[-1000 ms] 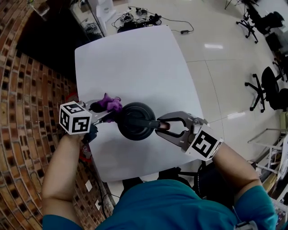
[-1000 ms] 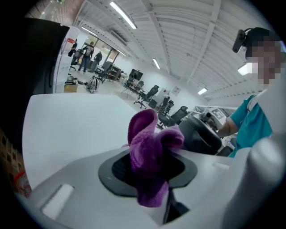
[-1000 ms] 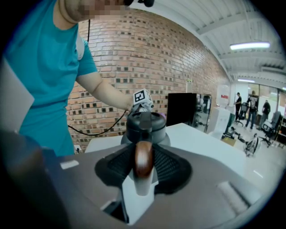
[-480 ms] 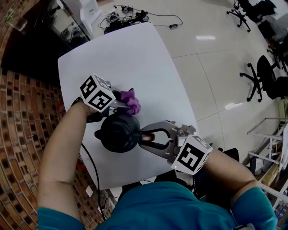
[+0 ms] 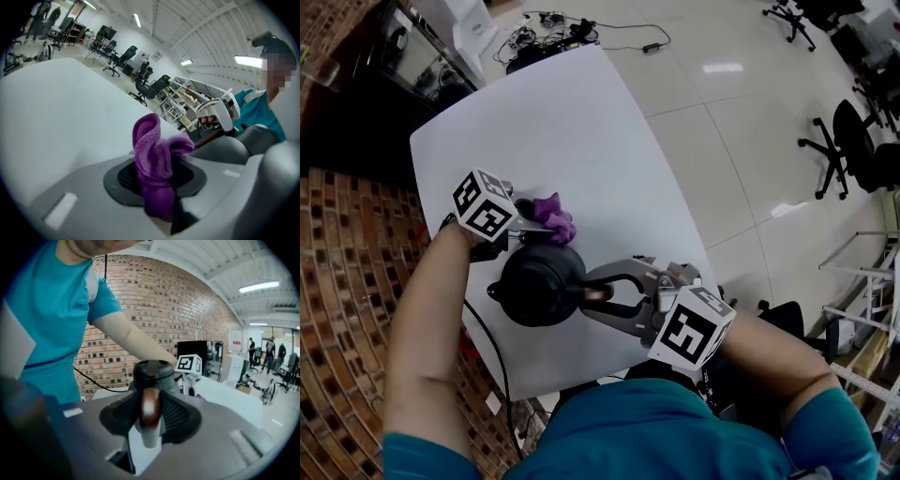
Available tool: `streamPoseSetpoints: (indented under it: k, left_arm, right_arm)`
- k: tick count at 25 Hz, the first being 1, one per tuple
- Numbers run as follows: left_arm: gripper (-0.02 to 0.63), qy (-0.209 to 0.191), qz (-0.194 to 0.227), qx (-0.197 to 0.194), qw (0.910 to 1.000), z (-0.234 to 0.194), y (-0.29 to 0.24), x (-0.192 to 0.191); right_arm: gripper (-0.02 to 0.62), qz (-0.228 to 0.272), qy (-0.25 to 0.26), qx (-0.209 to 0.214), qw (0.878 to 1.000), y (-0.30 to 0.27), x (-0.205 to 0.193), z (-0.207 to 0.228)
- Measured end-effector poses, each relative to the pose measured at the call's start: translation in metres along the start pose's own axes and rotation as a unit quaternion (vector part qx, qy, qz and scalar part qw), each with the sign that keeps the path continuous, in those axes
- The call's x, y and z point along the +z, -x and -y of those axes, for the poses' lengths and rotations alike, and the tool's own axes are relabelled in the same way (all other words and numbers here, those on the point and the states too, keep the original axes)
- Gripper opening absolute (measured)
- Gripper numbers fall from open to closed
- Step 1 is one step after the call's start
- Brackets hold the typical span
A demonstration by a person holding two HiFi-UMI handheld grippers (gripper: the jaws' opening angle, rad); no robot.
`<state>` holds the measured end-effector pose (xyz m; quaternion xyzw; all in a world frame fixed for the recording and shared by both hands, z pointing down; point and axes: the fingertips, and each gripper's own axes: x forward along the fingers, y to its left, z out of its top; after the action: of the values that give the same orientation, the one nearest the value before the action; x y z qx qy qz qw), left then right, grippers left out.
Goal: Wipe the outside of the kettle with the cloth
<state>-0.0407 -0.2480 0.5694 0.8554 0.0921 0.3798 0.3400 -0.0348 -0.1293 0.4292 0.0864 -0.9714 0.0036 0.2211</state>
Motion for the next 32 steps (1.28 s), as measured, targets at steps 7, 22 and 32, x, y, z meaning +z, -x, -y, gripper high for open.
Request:
streamPoseSetpoints:
  k: [7,22,32]
  left_arm:
    - [0.138,0.042,0.149,0.120,0.9807,-0.026,0.078,-0.010]
    - [0.137,0.042,0.124,0.091,0.9872,-0.008,0.043,-0.036]
    - [0.135,0.109,0.203,0.143,0.9626,0.053,0.072,-0.110]
  right_arm:
    - [0.124,-0.008,-0.001,0.006,1.000,0.001,-0.004,-0.002]
    - [0.123,-0.040,0.010,-0.010,0.999,0.002,-0.006,0.002]
    - [0.124,-0.047,0.016,-0.016,0.999,0.000,-0.007,0.003]
